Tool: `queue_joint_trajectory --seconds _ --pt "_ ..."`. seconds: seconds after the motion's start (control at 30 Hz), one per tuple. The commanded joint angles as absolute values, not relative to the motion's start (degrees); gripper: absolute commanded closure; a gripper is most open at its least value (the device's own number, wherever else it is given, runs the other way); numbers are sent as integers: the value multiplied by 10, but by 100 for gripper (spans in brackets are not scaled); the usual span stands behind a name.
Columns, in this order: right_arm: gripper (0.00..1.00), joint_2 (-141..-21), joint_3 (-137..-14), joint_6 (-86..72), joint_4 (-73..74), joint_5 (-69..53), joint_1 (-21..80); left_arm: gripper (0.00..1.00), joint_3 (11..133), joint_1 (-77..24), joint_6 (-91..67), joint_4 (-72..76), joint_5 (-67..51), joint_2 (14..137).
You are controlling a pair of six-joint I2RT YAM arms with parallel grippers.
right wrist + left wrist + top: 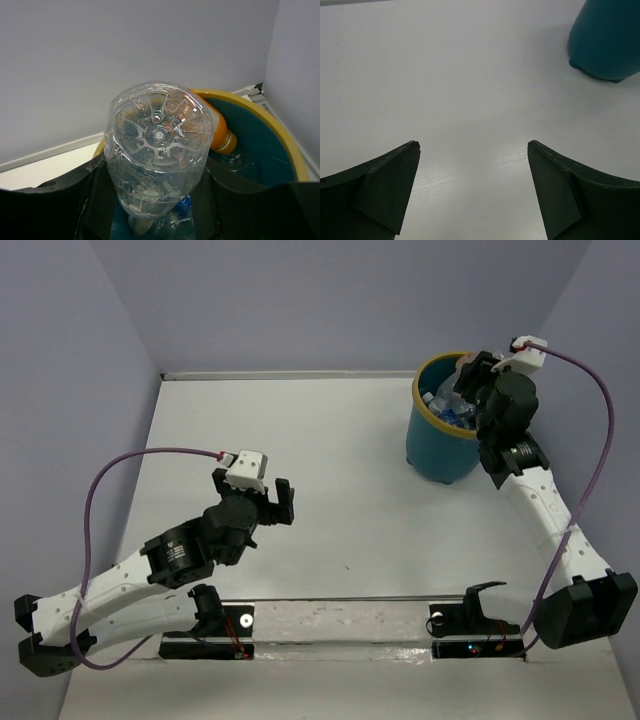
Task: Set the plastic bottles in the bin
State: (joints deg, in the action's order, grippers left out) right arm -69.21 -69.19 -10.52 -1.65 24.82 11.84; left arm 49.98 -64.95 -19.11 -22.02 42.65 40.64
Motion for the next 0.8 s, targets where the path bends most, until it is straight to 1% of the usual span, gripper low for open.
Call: queue_joint_trajectory --seconds 0.0,0.07,0.1,0.17,0.2,0.27,0.3,0.33,0.4,0.67,0.77 --pt "80 -692 -670 -212 -20 156 51 1 476 -631 -171 -184 433 401" --pt "80 -693 -660 -239 -24 131 34 1 471 -630 -169 -185 429 401" --pt "74 -693 -658 -252 -23 131 23 1 468 -630 -169 -185 426 401" --pt "54 -692 -652 -254 -21 153 15 1 465 -630 -169 -185 423 398" --pt "36 -693 -651 -252 -14 157 3 1 464 -630 -170 -183 417 398" --pt "22 -707 -660 -255 -2 131 -14 1 463 -629 -169 -180 410 396" --pt "9 -713 -666 -257 24 112 -21 1 463 -628 -169 -179 409 398" --pt "5 -718 -672 -256 32 112 -21 1 463 -628 -170 -179 409 398" --pt "1 -725 -700 -244 60 111 -21 1 464 -626 -170 -180 409 398" --pt "0 -673 -761 -182 63 171 -21 1 475 -614 -176 -183 417 396" --pt "0 -650 -757 -177 62 181 -21 1 476 -593 -176 -171 403 385"
